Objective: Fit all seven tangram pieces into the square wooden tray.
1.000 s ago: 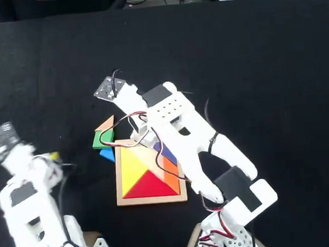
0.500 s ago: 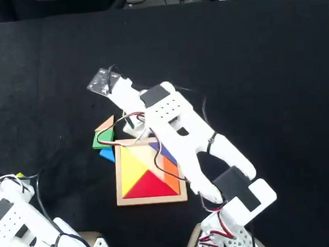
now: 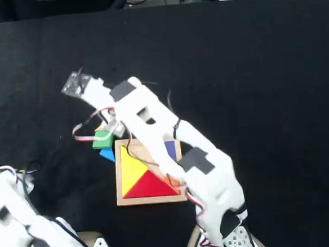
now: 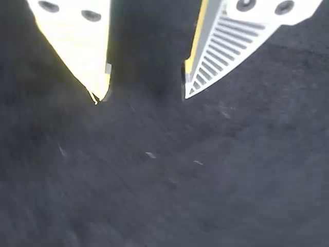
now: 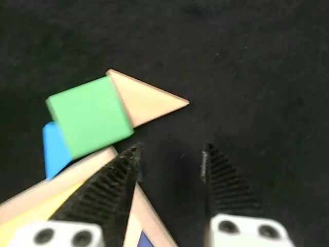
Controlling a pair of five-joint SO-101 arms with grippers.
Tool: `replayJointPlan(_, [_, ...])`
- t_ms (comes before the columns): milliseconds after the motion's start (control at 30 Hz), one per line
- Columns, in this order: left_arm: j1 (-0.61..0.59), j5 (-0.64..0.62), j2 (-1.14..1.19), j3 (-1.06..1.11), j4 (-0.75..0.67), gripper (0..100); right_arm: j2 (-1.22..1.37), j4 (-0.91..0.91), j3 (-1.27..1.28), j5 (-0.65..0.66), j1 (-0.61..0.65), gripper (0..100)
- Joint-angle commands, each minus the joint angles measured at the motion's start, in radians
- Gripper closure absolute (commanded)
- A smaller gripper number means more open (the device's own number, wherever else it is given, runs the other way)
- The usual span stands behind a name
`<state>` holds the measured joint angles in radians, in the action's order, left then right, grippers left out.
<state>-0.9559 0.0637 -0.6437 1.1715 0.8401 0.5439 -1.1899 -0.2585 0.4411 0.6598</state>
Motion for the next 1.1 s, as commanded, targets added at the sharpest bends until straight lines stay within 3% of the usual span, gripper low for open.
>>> replayJointPlan(0, [0.085, 0.064, 0.308, -0.243, 0.192, 77, 0.091, -0.069, -0.197, 0.052, -0.018, 81.5])
replayJointPlan(200, [0.090, -0.006, 0.506, -0.331, 0.201, 77, 0.228, -0.198, -0.364, 0.256, -0.015, 81.8])
replayJointPlan(533, [0.077, -0.048, 0.502, -0.311, 0.181, 77, 0.292, -0.273, -0.526, 0.258, 0.110, 81.8])
replayJointPlan(867, [0.076, -0.048, 0.502, -0.306, 0.181, 77, 0.294, -0.215, -0.539, 0.272, 0.121, 81.8])
replayJointPlan(1067, [0.076, -0.048, 0.502, -0.306, 0.181, 77, 0.357, -0.221, -0.541, 0.422, 0.109, 81.6])
